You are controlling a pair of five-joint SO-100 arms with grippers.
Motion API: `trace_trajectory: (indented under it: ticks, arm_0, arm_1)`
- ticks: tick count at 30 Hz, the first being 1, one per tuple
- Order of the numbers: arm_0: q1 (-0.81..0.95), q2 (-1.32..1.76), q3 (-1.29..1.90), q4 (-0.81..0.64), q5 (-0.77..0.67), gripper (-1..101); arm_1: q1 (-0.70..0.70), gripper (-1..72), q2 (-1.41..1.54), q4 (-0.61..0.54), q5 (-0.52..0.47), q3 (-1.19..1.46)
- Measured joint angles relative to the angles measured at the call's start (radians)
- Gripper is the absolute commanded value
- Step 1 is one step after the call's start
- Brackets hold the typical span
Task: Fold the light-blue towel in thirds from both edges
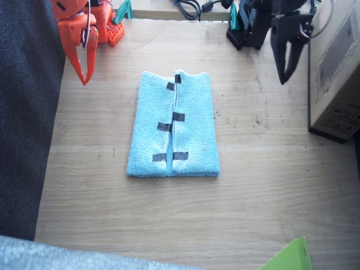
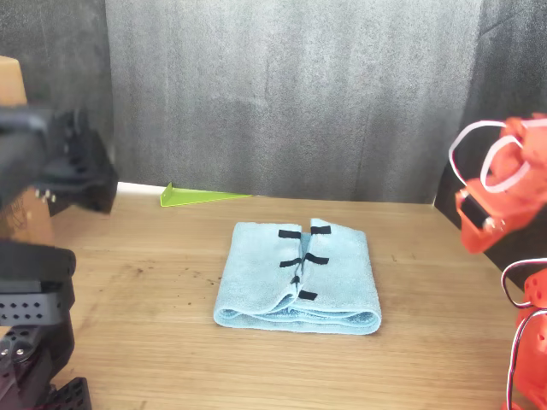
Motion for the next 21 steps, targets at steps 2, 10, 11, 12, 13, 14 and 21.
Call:
trace_trajectory:
  ticks: [2,10,11,12,13,14,21]
  arm_0:
    - [0.002,0.138,0.1,0.018,-0.008,2]
    - [0.025,0.551,0.253,0.127,0.025,0]
    - [0.006,0.555,0.258,0.127,0.023,0]
    - [-0.005,0.554,0.267,0.127,0.021,0]
    - [-0.005,0.548,0.267,0.127,0.02,0]
    - [-0.003,0.552,0.268,0.127,0.02,0]
    - [0.014,0.554,0.268,0.127,0.002,0]
  arm_1:
    - [-0.051,-0.1,0.103,-0.009,0.005,0.06]
    - [-0.156,0.4,0.537,0.054,0.003,0.296]
    - [-0.158,0.4,0.618,0.072,0.005,0.325]
    - [-0.16,0.4,0.683,0.089,0.005,0.351]
    - [-0.161,0.4,0.716,0.101,0.011,0.364]
    - [-0.161,0.4,0.73,0.109,0.018,0.367]
    - [-0.201,1.6,0.746,0.112,0.078,0.367]
